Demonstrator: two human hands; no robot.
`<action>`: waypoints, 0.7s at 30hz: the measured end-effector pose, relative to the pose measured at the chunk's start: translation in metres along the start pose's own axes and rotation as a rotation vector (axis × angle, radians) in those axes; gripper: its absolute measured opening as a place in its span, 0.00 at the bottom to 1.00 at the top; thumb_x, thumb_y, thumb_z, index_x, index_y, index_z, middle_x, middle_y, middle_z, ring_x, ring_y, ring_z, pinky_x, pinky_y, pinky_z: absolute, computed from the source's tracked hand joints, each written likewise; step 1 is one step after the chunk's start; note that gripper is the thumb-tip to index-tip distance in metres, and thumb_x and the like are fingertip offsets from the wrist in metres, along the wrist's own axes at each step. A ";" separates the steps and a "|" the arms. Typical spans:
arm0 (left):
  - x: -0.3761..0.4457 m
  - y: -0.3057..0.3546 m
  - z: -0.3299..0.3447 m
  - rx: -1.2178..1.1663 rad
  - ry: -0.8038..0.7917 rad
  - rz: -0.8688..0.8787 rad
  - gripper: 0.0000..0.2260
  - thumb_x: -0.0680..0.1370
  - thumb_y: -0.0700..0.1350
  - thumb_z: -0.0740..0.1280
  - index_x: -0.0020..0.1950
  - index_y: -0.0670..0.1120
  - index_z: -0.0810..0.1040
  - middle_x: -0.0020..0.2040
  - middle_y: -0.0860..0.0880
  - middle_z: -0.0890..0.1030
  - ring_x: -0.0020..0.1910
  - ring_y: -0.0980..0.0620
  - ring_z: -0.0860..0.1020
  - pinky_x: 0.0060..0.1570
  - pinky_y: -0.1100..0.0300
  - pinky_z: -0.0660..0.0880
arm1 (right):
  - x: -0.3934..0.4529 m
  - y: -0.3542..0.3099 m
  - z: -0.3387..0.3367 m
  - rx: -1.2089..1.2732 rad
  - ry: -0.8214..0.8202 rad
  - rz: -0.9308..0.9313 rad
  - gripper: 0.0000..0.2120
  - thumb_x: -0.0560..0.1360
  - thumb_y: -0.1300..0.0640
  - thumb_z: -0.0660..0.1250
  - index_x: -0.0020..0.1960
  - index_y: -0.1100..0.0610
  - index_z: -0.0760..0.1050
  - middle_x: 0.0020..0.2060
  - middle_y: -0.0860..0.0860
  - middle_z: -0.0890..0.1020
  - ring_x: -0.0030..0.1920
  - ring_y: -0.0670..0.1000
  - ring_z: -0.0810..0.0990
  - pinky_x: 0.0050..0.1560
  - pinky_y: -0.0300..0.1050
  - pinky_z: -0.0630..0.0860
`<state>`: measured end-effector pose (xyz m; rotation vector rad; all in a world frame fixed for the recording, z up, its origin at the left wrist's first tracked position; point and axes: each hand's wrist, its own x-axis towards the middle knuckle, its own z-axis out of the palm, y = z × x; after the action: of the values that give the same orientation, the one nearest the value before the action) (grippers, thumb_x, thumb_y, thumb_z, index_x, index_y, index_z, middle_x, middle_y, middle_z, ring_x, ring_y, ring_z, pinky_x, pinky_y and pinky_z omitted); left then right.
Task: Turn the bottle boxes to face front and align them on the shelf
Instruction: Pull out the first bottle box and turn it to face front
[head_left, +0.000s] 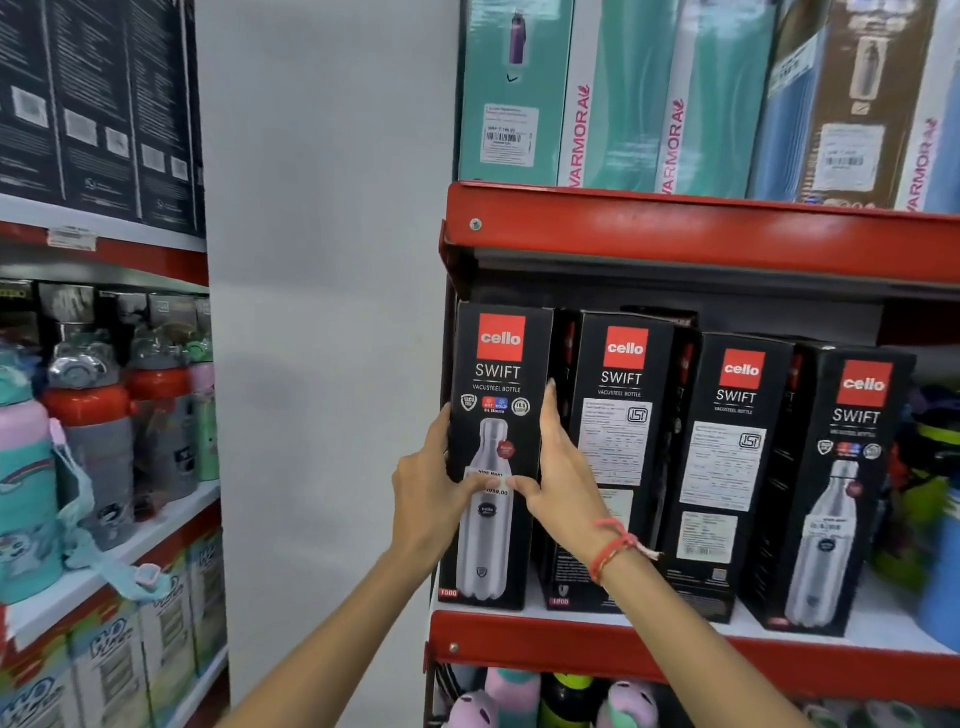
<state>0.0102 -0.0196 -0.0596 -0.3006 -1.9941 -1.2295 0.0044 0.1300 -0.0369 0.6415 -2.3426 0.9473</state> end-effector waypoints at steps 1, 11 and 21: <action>0.000 -0.001 0.000 -0.001 -0.002 -0.005 0.40 0.65 0.43 0.80 0.74 0.49 0.66 0.58 0.53 0.82 0.53 0.58 0.80 0.54 0.64 0.76 | 0.000 -0.001 -0.001 -0.014 0.007 0.001 0.52 0.73 0.64 0.70 0.75 0.45 0.31 0.77 0.49 0.58 0.71 0.51 0.67 0.63 0.39 0.66; -0.008 0.000 -0.003 0.109 0.081 0.044 0.34 0.70 0.48 0.77 0.73 0.48 0.66 0.66 0.51 0.77 0.62 0.53 0.76 0.58 0.65 0.69 | -0.002 -0.007 -0.008 -0.300 0.767 0.268 0.40 0.67 0.49 0.75 0.73 0.59 0.62 0.66 0.61 0.68 0.61 0.59 0.66 0.57 0.57 0.70; -0.016 0.049 0.014 0.179 0.184 0.307 0.27 0.74 0.44 0.73 0.71 0.43 0.69 0.67 0.44 0.72 0.66 0.56 0.67 0.64 0.76 0.61 | -0.023 0.006 -0.026 -0.045 0.569 0.315 0.56 0.66 0.48 0.77 0.78 0.49 0.40 0.70 0.65 0.61 0.65 0.65 0.64 0.61 0.62 0.68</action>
<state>0.0415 0.0199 -0.0417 -0.3749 -1.8053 -0.8490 0.0261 0.1577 -0.0385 -0.0324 -1.9637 1.0413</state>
